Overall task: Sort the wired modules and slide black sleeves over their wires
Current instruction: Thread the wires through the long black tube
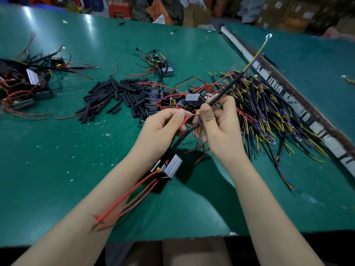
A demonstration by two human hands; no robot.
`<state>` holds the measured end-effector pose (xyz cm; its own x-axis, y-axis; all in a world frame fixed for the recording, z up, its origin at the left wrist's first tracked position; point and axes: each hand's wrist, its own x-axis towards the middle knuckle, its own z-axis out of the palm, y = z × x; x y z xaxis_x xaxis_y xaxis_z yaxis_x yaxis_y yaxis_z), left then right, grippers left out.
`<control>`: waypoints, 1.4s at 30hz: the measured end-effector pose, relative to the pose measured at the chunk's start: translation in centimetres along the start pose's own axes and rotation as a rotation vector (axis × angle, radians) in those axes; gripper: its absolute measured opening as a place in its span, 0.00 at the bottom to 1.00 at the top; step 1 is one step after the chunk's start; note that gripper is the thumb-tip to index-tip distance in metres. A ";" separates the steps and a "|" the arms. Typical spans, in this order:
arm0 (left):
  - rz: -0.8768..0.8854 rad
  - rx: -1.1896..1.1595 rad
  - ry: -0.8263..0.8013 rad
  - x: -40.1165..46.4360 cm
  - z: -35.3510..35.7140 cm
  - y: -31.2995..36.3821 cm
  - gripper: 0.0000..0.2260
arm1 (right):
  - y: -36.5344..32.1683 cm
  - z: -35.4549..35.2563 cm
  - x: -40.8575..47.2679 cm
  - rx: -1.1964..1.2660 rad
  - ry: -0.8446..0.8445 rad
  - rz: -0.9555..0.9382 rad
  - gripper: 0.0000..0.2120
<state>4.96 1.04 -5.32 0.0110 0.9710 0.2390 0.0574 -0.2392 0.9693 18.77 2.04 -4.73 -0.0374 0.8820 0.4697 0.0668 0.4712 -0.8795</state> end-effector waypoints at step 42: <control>0.382 0.537 -0.125 0.0 -0.9 0.1 0.08 | -0.5 -0.9 0.1 0.021 -0.173 0.127 0.09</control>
<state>4.08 0.97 -5.19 0.2426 0.8190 0.5200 0.5147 -0.5631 0.6465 19.63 1.94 -4.16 -0.2010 0.9199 0.3368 0.0616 0.3550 -0.9328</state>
